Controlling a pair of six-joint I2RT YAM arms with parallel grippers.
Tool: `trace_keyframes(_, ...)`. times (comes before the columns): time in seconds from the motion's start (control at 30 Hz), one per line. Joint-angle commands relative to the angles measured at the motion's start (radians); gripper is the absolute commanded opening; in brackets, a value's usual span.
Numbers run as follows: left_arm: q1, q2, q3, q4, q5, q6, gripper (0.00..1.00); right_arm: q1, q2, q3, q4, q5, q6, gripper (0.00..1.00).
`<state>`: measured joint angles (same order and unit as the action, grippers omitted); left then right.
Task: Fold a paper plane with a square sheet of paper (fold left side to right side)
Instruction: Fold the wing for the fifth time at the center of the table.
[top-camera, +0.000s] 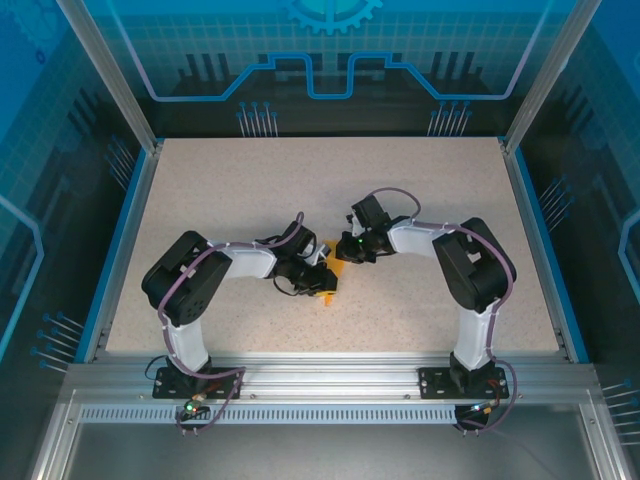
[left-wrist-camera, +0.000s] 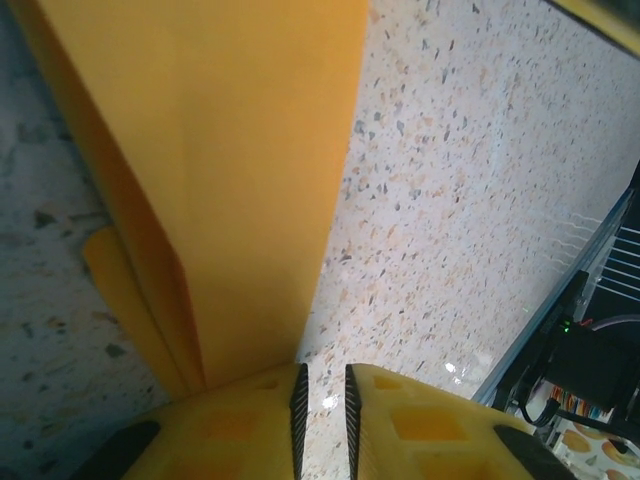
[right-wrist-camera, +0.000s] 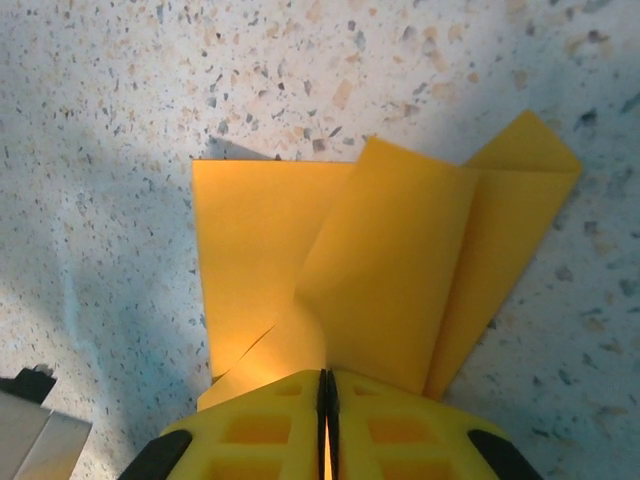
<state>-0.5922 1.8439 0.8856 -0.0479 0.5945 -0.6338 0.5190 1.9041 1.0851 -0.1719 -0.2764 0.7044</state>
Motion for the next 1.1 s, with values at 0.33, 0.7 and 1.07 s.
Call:
trace_keyframes(0.33, -0.014, 0.033, -0.040, -0.067, -0.056, -0.006, 0.16, 0.039, -0.162, -0.162, 0.116, -0.099, -0.032, 0.05)
trace_keyframes(0.7, -0.014, 0.028, -0.039, -0.076, -0.063, -0.004, 0.16, 0.073, -0.059, -0.143, 0.132, -0.084, -0.034, 0.04)
trace_keyframes(1.07, -0.014, 0.031, -0.034, -0.085, -0.062, 0.001, 0.16, 0.041, -0.008, -0.111, 0.079, -0.031, -0.103, 0.04)
